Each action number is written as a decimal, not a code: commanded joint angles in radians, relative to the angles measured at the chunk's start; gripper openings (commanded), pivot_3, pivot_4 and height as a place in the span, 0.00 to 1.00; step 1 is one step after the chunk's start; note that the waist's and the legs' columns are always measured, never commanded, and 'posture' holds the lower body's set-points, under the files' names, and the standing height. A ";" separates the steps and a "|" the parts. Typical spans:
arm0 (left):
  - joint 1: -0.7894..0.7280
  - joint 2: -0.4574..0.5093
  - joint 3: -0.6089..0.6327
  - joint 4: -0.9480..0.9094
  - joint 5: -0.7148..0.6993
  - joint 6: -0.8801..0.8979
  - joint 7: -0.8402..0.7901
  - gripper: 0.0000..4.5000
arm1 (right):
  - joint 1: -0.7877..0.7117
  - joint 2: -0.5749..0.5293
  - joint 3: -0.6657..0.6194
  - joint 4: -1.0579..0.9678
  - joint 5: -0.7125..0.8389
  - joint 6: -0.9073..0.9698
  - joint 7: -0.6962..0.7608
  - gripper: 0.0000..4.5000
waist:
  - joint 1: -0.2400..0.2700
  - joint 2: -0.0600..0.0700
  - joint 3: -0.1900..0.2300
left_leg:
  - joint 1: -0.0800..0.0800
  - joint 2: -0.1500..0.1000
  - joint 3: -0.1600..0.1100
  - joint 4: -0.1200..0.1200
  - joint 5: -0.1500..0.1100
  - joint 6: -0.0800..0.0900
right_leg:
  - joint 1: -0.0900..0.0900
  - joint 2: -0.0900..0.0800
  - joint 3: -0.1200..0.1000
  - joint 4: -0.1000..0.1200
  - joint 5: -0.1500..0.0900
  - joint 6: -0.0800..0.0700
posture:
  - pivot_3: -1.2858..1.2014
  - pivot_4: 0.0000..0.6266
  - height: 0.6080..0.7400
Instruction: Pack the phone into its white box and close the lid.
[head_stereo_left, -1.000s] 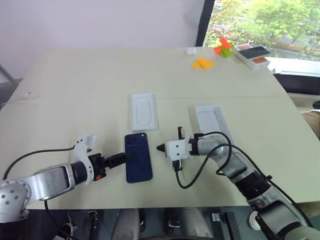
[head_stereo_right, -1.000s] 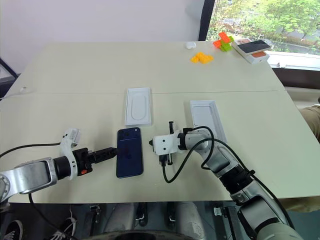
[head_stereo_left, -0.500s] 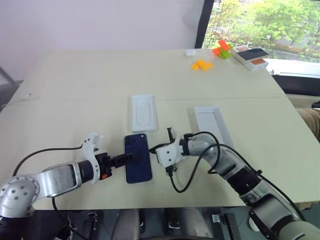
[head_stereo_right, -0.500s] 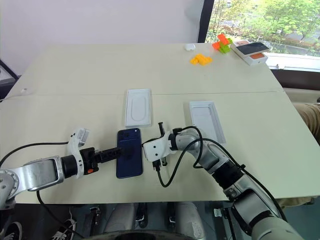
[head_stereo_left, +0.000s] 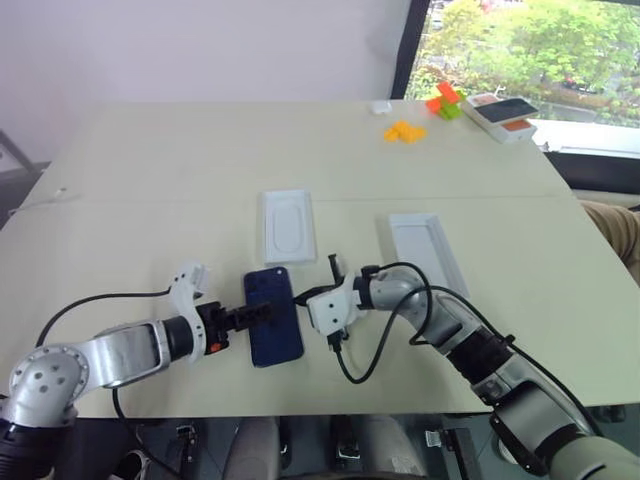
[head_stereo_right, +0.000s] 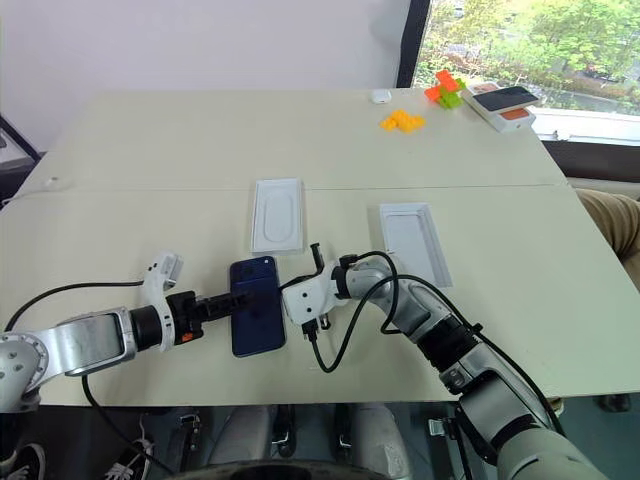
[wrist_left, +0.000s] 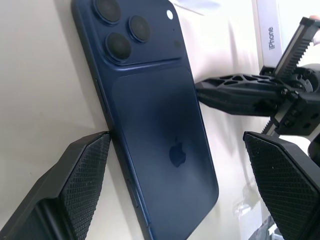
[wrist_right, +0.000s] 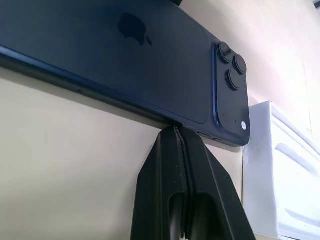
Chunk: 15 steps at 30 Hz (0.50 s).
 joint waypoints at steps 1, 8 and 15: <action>-0.034 -0.047 -0.034 -0.011 -0.009 -0.026 -0.008 0.99 | 0.013 0.022 0.028 0.028 -0.012 0.024 0.008 0.00 | 0.006 0.000 0.000 | 0.000 0.000 0.000 0.000 0.000 0.000 | 0.000 0.000 0.000 0.000 0.000 0.000 | 0.52 0.24 0.98; -0.040 -0.092 -0.027 -0.031 -0.006 -0.038 -0.029 0.99 | 0.028 0.018 0.011 0.009 -0.005 0.037 0.018 0.00 | 0.014 0.000 0.000 | 0.000 0.000 0.000 0.001 0.000 0.000 | 0.000 -0.001 0.000 0.000 -0.001 -0.003 | 0.52 0.24 0.98; -0.024 -0.070 -0.003 -0.041 -0.038 -0.037 -0.030 0.99 | 0.019 0.031 0.009 0.021 -0.005 0.037 0.011 0.00 | 0.012 0.000 0.000 | -0.001 0.000 0.000 0.000 0.000 0.000 | 0.000 -0.001 0.000 0.000 -0.001 -0.002 | 0.52 0.24 0.98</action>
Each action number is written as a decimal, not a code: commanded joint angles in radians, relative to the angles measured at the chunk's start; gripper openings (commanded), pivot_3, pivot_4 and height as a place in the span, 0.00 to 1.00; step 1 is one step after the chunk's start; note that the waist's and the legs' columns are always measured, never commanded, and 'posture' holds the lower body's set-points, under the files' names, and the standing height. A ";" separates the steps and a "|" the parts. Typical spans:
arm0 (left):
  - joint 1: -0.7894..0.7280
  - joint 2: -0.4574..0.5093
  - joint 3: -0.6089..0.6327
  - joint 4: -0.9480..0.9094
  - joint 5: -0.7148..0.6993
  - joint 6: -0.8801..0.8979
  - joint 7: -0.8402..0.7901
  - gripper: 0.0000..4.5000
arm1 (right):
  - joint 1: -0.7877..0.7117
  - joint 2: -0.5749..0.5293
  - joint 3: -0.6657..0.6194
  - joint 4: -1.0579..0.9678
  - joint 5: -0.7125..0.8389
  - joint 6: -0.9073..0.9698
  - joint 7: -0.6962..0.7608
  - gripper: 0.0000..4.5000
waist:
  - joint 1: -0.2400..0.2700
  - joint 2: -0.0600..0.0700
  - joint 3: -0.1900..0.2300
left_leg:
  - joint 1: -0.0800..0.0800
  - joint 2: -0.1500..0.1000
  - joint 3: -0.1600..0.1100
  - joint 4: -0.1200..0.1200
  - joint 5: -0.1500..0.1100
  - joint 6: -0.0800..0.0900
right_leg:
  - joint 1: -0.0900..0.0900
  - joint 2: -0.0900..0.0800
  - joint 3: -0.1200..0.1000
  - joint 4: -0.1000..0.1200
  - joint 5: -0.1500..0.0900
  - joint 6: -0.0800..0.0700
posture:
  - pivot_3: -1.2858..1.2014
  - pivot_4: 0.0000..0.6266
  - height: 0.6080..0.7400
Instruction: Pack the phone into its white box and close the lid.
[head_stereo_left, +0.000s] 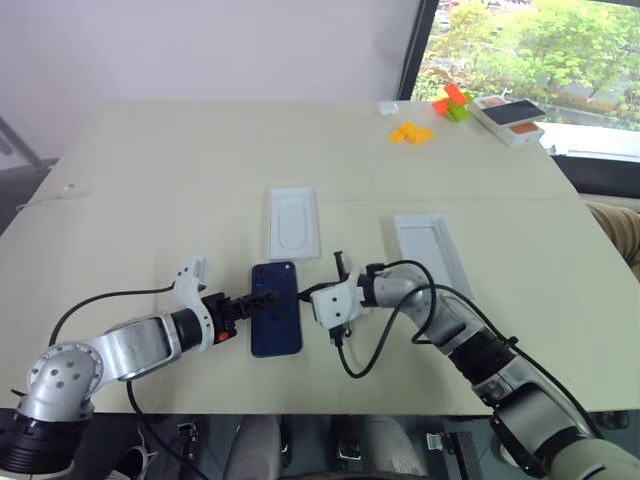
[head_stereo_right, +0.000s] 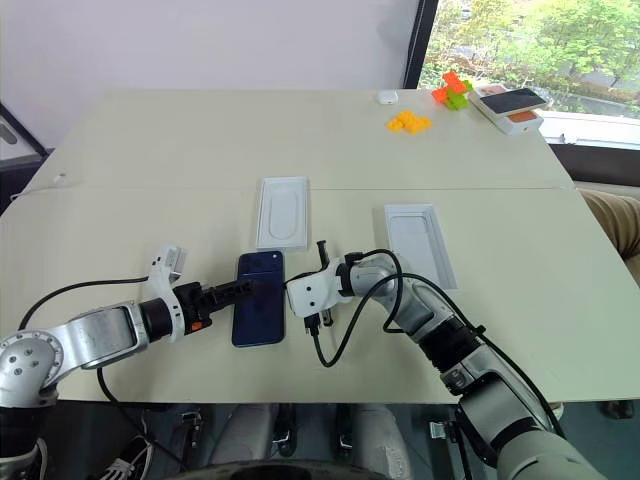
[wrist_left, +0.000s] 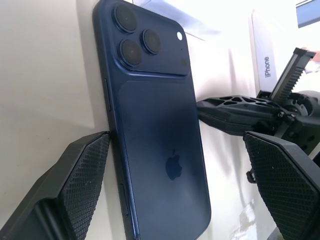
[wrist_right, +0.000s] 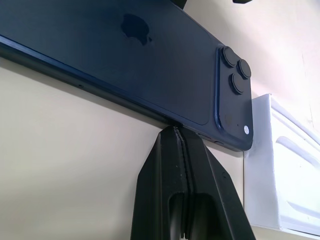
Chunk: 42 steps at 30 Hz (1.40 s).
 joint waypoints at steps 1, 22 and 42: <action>-0.011 0.001 0.000 -0.072 -0.070 -0.001 -0.042 0.99 | 0.009 0.029 0.036 0.023 -0.008 0.011 0.005 0.00 | 0.000 0.000 0.000 | 0.000 0.000 0.000 0.000 0.000 0.000 | 0.000 0.000 0.000 0.000 0.000 0.000 | 0.52 0.24 0.98; 0.022 -0.005 -0.003 -0.038 -0.040 -0.046 -0.046 0.82 | 0.016 0.029 0.030 0.013 -0.014 0.011 -0.003 0.00 | -0.003 -0.001 0.001 | -0.002 0.000 0.000 -0.003 0.000 0.000 | -0.004 0.001 0.000 0.000 -0.001 0.000 | 0.52 0.24 0.98; 0.105 0.011 0.067 -0.061 -0.089 -0.061 -0.125 0.01 | 0.037 0.014 -0.035 -0.043 0.069 0.076 0.023 0.00 | -0.002 -0.001 0.002 | -0.003 0.000 0.000 -0.003 -0.001 -0.001 | -0.004 0.001 0.000 -0.002 -0.002 -0.003 | 0.52 0.24 0.98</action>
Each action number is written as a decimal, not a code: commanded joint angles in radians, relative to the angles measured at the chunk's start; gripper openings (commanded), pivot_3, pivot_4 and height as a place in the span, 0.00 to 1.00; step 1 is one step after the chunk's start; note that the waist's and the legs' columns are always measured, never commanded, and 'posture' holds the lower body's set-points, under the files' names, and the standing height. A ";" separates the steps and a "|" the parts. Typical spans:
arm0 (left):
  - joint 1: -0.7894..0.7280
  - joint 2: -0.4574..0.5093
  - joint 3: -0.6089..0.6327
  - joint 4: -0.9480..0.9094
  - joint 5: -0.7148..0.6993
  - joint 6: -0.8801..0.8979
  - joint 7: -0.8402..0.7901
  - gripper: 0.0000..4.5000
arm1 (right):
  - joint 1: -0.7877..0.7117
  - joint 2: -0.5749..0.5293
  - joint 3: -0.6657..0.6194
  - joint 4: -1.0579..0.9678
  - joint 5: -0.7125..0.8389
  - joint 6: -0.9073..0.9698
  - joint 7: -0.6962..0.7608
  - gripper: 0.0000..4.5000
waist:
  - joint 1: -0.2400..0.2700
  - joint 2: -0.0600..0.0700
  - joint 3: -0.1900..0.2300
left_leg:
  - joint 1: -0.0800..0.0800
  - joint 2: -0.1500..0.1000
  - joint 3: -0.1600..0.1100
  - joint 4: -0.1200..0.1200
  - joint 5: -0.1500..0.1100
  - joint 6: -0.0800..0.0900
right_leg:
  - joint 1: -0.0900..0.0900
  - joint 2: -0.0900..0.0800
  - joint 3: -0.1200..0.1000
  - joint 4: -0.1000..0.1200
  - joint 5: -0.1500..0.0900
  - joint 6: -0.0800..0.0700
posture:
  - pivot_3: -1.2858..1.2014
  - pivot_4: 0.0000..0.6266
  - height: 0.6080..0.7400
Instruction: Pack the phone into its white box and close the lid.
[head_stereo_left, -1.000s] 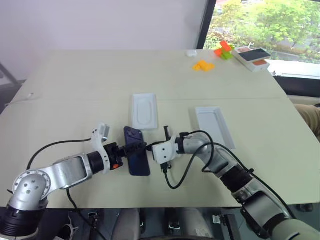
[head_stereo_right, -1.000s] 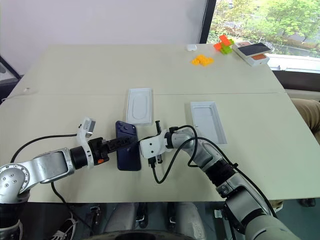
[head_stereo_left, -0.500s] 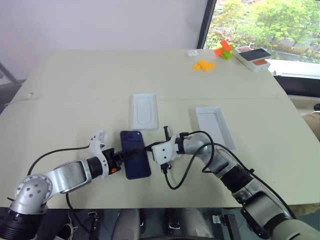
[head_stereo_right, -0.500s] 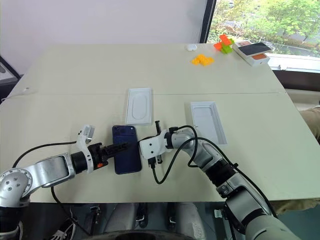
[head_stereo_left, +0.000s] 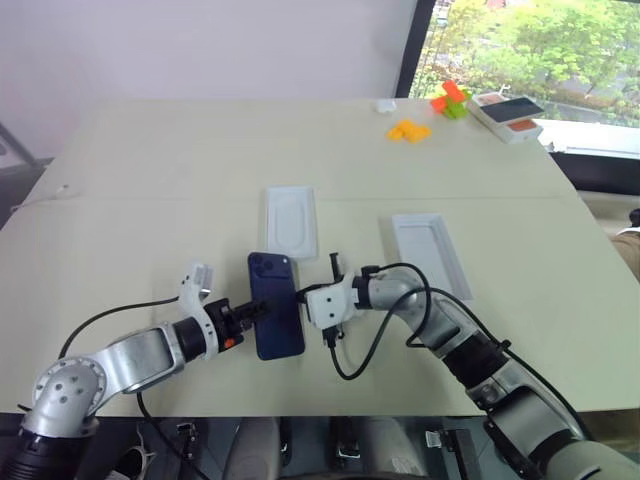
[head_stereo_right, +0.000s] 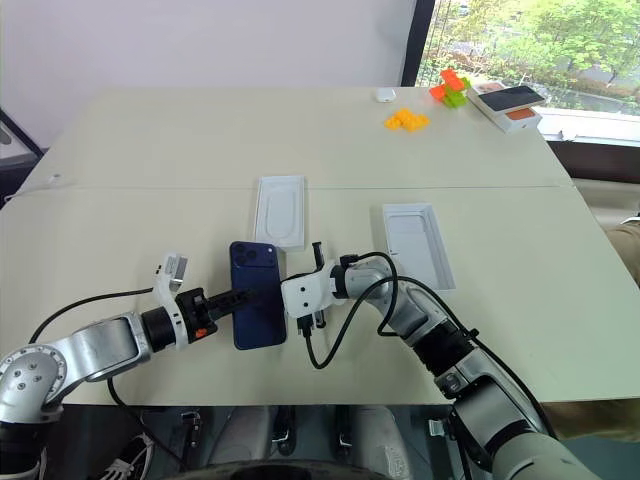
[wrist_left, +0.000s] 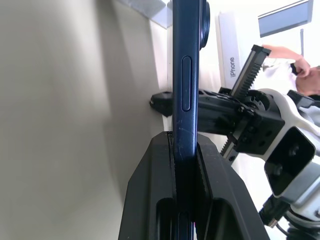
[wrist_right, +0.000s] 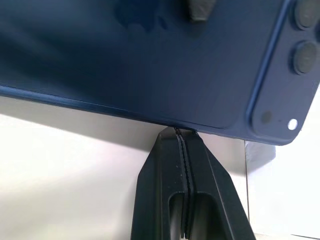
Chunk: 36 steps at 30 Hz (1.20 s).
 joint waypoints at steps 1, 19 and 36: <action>0.028 0.044 0.088 -0.029 -0.037 0.004 -0.051 0.01 | 0.021 -0.010 -0.037 -0.036 0.075 0.062 0.041 0.00 | 0.000 -0.001 0.001 | 0.000 0.000 0.000 0.000 0.000 0.000 | 0.000 0.000 0.000 0.000 0.000 0.000 | 0.52 0.24 0.98; -0.018 0.127 0.299 0.121 0.019 0.023 -0.226 0.00 | -0.183 0.096 -0.145 0.025 0.286 0.350 0.083 0.99 | -0.007 0.001 0.014 | -0.018 0.000 0.000 0.000 0.001 0.000 | -0.017 0.000 0.000 0.000 0.003 0.002 | 0.52 0.24 0.98; -0.014 0.065 0.303 0.084 0.037 0.012 -0.183 0.00 | -0.389 0.188 -0.067 0.236 0.222 0.610 0.139 0.99 | -0.025 0.001 0.014 | -0.018 0.000 0.000 0.002 0.001 0.000 | -0.017 0.000 0.000 0.003 0.004 0.000 | 0.52 0.24 0.98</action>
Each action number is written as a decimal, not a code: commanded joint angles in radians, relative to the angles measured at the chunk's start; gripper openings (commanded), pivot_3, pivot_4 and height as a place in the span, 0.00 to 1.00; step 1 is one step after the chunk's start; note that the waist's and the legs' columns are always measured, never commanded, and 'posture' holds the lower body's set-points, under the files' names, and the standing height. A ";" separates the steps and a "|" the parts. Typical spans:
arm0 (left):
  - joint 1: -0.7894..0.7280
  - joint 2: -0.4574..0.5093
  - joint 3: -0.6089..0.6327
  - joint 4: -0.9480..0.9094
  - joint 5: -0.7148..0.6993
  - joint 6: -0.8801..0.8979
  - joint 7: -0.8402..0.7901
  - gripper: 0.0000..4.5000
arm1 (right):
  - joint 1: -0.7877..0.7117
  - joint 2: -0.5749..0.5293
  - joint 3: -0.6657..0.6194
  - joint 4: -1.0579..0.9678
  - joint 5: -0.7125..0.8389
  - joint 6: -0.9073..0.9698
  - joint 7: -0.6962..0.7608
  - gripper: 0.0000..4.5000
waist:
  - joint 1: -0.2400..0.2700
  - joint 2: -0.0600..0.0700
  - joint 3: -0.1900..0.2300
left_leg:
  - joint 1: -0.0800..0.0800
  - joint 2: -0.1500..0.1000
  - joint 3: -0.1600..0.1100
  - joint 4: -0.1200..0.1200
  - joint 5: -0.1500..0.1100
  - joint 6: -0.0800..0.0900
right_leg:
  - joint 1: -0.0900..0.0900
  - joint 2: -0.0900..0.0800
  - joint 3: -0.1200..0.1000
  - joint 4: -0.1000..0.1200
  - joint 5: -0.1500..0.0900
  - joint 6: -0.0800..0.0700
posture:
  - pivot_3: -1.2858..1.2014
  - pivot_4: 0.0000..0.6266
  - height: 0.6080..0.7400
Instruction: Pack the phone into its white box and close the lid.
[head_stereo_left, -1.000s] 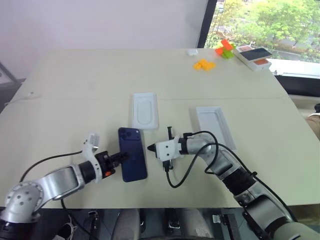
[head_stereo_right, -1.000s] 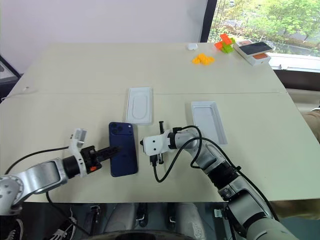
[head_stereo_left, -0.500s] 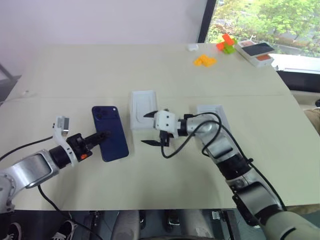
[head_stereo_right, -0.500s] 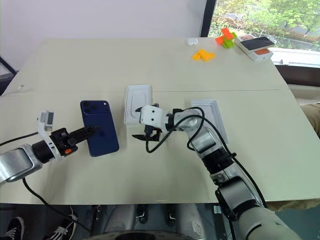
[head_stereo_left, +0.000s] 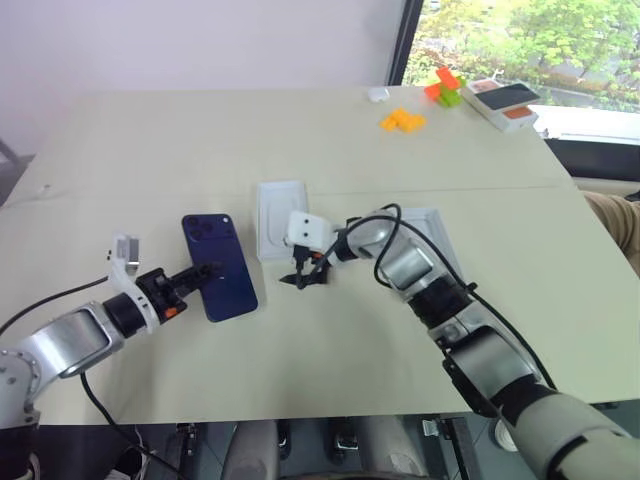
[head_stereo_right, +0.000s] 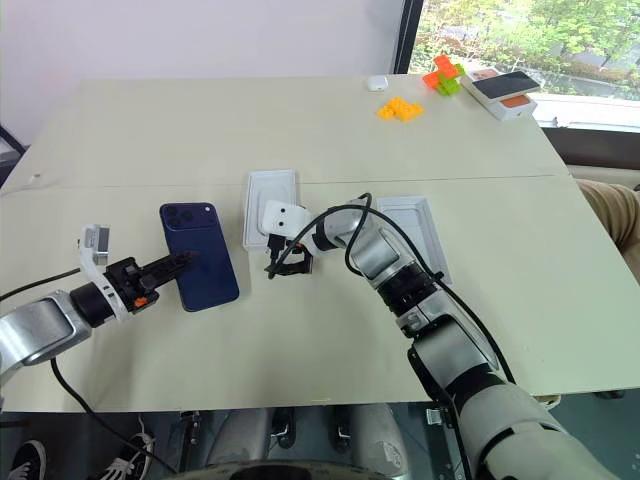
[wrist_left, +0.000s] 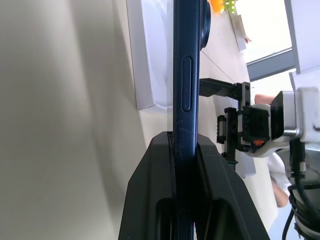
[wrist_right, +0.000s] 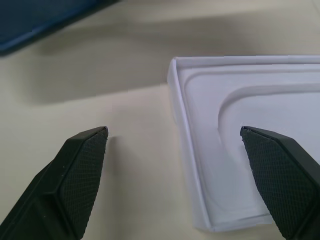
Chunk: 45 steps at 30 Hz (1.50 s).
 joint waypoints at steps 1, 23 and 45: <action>-0.008 -0.007 0.035 -0.047 -0.005 -0.022 0.002 0.00 | -0.042 0.025 -0.006 0.014 0.006 0.039 -0.006 0.99 | 0.000 0.000 0.000 | 0.000 0.000 0.000 0.000 0.000 0.000 | 0.000 0.000 0.000 0.000 0.000 0.000 | 0.52 0.24 0.98; -0.023 -0.030 0.016 -0.072 -0.004 -0.023 0.034 0.00 | -0.023 -0.004 0.016 0.002 -0.035 0.081 0.004 0.14 | 0.005 -0.001 -0.001 | 0.000 0.000 0.000 0.002 0.001 -0.001 | 0.000 0.000 0.000 0.002 0.000 0.000 | 0.52 0.24 0.98; -0.111 -0.008 0.005 -0.009 0.046 0.025 -0.027 0.00 | 0.374 -0.302 -0.077 -0.801 0.222 0.481 -0.010 0.14 | 0.003 -0.002 -0.001 | 0.000 0.000 0.000 0.001 0.000 0.000 | 0.000 -0.001 -0.001 0.001 -0.002 0.004 | 0.52 0.24 0.98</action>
